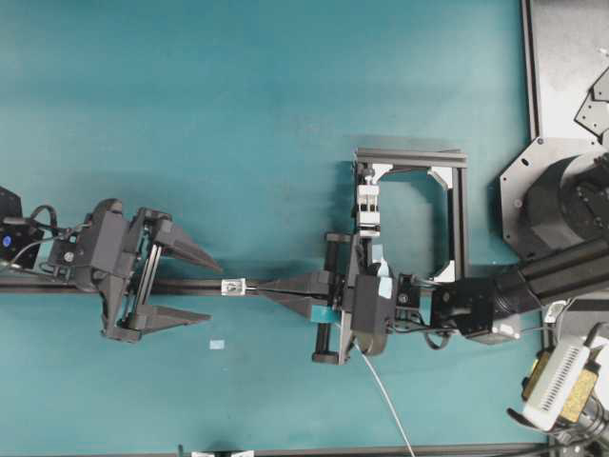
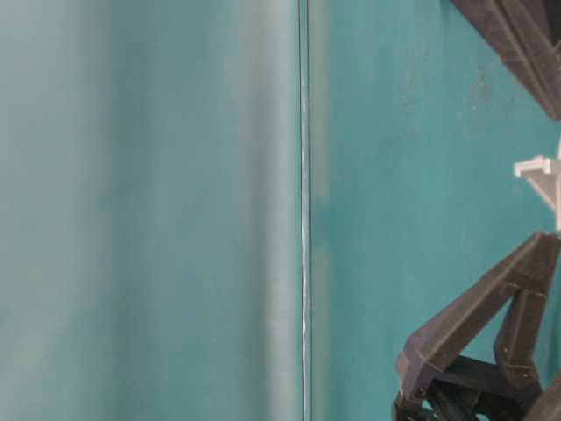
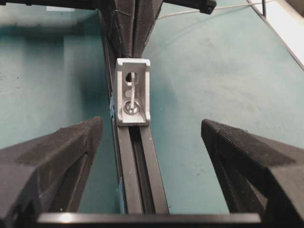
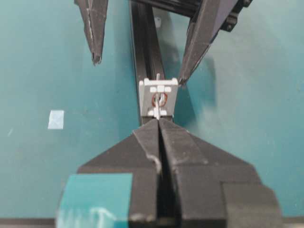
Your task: Insert the wire into the hole on the right side and pull it with the left arm.
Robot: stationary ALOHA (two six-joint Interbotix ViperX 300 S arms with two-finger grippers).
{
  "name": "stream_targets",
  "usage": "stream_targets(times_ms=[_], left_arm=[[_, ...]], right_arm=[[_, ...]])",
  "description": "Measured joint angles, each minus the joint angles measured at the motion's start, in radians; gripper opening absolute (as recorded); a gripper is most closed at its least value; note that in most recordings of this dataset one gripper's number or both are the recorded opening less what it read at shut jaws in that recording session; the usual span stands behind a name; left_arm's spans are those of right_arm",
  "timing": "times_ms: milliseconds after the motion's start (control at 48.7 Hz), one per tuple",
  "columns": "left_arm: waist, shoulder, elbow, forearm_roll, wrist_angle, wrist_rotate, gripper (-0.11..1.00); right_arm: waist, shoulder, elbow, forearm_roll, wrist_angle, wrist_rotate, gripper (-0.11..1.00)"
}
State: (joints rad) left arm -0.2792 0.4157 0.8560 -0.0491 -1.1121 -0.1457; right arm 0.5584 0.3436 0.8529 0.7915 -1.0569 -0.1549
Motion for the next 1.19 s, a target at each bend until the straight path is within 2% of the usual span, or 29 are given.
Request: stream_targets(times_ms=[1190], left_arm=[[-0.012,-0.002,-0.006,0.002,0.018,0.000,0.57]], right_arm=[[-0.020,0.025,-0.046,-0.003,0.000,-0.021,0.02]])
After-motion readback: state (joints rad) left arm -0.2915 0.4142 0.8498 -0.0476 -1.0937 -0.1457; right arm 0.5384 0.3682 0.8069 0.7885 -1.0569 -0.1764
